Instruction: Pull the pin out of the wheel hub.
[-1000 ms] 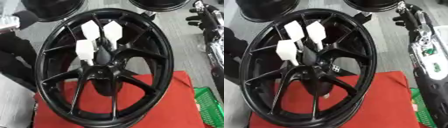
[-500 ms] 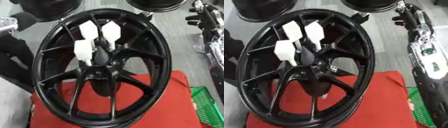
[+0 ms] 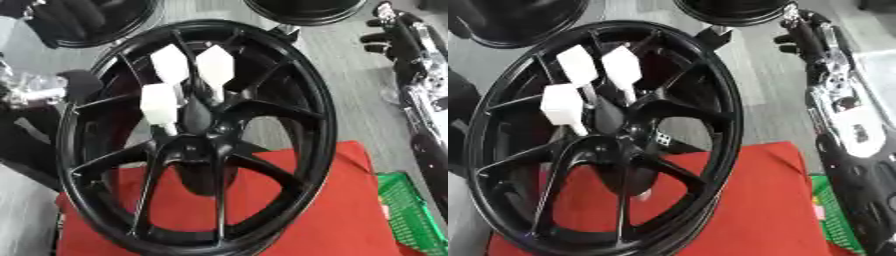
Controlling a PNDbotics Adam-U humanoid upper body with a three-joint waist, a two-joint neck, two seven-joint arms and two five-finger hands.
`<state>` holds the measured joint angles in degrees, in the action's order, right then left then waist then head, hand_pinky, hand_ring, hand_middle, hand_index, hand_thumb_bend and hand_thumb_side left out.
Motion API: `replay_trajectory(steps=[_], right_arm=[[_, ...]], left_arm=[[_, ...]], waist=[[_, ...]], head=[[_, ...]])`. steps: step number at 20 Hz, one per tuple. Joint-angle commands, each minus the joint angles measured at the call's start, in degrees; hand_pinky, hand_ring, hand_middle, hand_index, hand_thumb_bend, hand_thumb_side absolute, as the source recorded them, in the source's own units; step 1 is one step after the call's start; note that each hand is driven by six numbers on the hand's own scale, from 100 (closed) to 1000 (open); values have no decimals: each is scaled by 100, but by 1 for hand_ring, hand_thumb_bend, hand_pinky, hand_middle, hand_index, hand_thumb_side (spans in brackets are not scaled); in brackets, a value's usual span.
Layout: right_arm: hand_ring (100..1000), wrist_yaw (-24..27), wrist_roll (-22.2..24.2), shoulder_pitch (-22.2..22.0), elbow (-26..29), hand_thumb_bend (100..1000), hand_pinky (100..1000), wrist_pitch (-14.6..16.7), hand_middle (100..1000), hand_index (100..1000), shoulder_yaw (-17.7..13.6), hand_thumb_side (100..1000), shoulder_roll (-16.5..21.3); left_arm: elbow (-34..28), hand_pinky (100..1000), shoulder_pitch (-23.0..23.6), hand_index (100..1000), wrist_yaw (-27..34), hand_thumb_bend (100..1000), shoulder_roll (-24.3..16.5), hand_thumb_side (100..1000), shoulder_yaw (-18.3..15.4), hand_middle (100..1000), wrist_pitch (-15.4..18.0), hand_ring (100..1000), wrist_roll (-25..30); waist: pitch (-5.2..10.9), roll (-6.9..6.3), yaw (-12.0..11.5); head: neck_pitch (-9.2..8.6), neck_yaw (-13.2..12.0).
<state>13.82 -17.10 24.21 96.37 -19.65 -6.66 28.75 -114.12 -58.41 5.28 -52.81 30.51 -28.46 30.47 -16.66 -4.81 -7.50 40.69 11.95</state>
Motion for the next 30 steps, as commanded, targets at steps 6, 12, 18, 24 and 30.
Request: replay_trajectory(steps=[6,12,18,24,30], right_arm=[[647,-53,74,83,39,100,732,4,700,765,33,656,160],[648,-68,101,92,36,100,732,-3,701,765,59,655,145],[648,-83,127,88,27,100,731,-2,701,765,76,659,140],[648,-85,131,102,28,100,731,0,702,765,77,660,136],[648,-84,136,110,29,100,731,-3,702,765,88,661,134]], left_arm=[[-47,682,-269,782,-384,427,153,342,266,729,-708,719,271],[-47,689,-393,805,-408,434,304,345,396,764,-936,741,391],[-47,687,-516,811,-479,434,499,330,543,783,-1175,761,598],[-47,688,-614,815,-522,443,618,343,685,784,-1354,761,833],[-47,679,-649,795,-635,446,671,307,724,764,-1476,745,924]], waist=[[132,-4,4],[138,5,10],[126,25,15],[115,24,29],[117,20,37]], head=[[201,-169],[202,-175],[156,-300],[209,-313],[206,-329]])
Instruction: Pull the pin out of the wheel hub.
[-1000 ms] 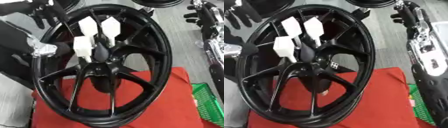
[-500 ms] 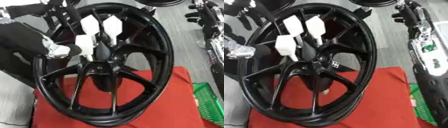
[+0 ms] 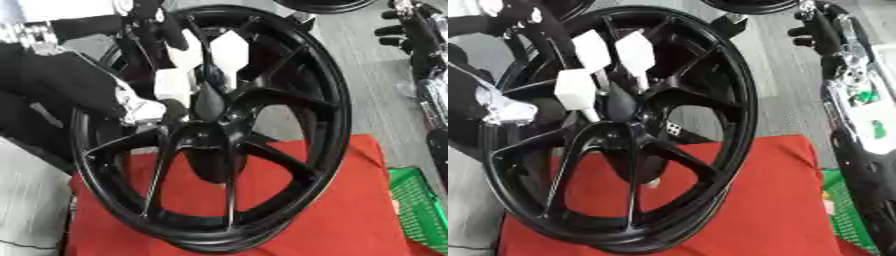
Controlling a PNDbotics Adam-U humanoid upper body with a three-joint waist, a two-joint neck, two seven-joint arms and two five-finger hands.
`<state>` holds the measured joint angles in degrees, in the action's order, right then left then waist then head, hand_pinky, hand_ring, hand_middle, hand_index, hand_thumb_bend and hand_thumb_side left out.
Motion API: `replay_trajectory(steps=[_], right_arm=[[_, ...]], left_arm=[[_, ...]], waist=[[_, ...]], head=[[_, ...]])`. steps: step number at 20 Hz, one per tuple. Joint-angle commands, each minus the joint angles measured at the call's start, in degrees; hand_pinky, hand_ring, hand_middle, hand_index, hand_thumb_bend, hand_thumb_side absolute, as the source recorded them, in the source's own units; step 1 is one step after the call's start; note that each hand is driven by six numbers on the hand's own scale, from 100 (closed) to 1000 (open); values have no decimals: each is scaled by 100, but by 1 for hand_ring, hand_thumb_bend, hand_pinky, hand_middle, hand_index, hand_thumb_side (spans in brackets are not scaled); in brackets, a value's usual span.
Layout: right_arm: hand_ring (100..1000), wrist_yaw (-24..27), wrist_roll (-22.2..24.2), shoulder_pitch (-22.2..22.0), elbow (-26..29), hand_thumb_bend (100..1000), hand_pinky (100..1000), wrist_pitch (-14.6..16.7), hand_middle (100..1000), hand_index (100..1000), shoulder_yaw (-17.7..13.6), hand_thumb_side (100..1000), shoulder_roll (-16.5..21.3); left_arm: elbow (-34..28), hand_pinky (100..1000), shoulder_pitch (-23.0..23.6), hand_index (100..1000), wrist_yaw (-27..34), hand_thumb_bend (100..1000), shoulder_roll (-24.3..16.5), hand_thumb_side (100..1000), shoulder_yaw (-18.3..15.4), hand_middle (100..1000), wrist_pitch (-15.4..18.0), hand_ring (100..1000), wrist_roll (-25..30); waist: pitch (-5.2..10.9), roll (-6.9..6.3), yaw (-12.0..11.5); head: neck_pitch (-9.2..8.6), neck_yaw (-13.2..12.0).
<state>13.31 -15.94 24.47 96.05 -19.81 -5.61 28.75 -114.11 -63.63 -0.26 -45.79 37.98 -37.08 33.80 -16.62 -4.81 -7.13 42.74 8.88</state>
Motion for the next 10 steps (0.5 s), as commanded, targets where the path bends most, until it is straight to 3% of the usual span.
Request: replay_trajectory(steps=[1,10], right_arm=[[648,-33,22,86,60,100,731,13,702,765,-15,661,134],[648,-36,39,90,55,100,730,11,703,765,2,663,135]], left_arm=[[-48,675,-139,790,-108,448,-19,305,-2,758,-647,739,614],[92,675,-175,777,-391,461,42,284,102,750,-719,733,787]], waist=[[114,21,0],[117,22,-3]], head=[[-5,-25],[-79,-7]])
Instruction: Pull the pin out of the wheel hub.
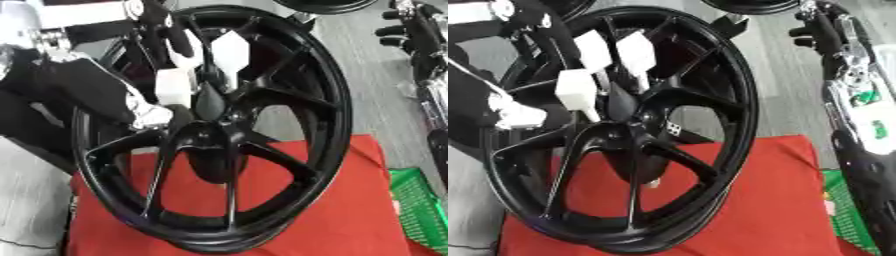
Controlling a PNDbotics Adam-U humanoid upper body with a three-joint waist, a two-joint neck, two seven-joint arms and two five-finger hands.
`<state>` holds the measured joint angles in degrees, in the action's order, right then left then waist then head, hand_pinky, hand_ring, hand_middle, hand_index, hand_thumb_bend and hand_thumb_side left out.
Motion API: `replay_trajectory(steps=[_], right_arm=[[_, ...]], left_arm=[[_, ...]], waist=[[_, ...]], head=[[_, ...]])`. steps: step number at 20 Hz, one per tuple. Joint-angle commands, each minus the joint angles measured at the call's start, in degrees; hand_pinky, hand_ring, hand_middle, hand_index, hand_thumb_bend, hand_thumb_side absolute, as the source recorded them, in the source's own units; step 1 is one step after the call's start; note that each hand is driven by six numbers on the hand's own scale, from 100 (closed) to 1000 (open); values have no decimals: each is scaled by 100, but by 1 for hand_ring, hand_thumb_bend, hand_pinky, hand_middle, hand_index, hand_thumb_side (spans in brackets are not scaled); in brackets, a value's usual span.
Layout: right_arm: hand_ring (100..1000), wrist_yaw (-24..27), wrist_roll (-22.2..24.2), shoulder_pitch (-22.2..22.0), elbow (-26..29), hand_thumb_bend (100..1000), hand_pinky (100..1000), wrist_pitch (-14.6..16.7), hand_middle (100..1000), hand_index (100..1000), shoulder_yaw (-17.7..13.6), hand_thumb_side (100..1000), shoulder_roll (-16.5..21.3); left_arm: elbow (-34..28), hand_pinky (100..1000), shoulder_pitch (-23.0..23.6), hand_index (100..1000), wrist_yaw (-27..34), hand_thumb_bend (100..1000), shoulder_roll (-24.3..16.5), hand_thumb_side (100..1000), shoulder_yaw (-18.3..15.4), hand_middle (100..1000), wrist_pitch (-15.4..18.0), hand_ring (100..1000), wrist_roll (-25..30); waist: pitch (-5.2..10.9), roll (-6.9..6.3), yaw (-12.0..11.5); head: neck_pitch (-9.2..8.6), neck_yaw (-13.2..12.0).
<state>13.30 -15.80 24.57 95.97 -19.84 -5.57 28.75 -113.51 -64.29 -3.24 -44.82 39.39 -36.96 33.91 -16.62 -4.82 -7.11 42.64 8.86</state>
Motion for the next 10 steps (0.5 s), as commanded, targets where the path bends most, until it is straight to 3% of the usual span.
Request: replay_trajectory(steps=[1,10], right_arm=[[648,-37,29,81,62,100,730,13,703,764,2,664,135],[648,-48,57,88,52,100,730,11,703,764,22,667,133]], left_arm=[[65,683,-106,785,-130,465,-51,280,-38,762,-715,745,776],[518,697,-28,799,-426,465,-1,253,-19,782,-547,761,654]], waist=[[117,23,-5],[99,33,-6]], head=[[-79,-5],[-130,0]])
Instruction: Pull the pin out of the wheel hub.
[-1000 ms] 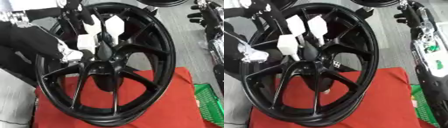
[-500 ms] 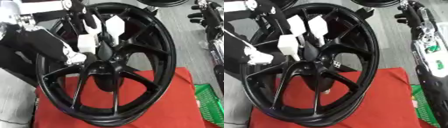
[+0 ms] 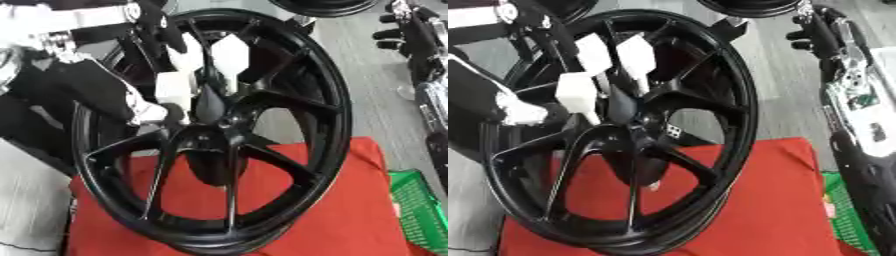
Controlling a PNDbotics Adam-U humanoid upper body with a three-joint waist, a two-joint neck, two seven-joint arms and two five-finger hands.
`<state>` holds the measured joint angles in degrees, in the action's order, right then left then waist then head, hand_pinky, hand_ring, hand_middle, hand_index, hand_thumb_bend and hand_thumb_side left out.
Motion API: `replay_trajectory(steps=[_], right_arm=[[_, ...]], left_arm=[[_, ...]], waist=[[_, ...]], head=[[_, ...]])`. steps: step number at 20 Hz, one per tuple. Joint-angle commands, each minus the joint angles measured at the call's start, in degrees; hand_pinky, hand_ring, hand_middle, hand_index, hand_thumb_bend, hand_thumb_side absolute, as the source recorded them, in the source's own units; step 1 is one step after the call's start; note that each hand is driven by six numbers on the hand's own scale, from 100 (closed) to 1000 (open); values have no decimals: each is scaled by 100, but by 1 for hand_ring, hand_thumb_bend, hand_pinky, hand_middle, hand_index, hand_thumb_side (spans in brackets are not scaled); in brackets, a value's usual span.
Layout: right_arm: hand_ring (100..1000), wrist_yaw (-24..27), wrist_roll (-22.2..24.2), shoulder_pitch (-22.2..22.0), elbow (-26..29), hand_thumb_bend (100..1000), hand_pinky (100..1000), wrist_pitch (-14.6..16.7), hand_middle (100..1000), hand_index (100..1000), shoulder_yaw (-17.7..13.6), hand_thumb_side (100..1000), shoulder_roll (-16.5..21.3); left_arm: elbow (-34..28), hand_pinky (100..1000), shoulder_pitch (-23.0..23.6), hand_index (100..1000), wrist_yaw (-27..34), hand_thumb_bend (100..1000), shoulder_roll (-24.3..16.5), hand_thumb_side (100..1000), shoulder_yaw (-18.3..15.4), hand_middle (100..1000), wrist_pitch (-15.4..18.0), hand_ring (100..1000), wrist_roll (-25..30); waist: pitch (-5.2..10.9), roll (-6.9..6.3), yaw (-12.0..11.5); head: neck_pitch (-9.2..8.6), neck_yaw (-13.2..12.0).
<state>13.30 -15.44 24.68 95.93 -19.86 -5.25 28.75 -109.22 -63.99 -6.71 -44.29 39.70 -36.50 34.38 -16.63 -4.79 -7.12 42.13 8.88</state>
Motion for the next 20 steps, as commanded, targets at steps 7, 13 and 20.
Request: replay_trajectory(steps=[7,13,20], right_arm=[[643,-46,29,88,59,100,725,13,698,763,-8,669,130],[643,-52,29,97,58,100,724,10,699,763,-11,669,130],[643,-44,21,104,62,100,723,11,699,763,-13,671,124]], left_arm=[[316,651,-22,762,-77,458,0,263,1,746,-496,727,581],[491,644,-11,750,-101,464,64,268,63,735,-455,718,592],[801,648,-53,758,-247,462,249,272,194,743,-329,720,616]], waist=[[88,36,4],[80,39,11],[65,49,21]], head=[[-86,-6],[-84,-8],[-79,-21]])
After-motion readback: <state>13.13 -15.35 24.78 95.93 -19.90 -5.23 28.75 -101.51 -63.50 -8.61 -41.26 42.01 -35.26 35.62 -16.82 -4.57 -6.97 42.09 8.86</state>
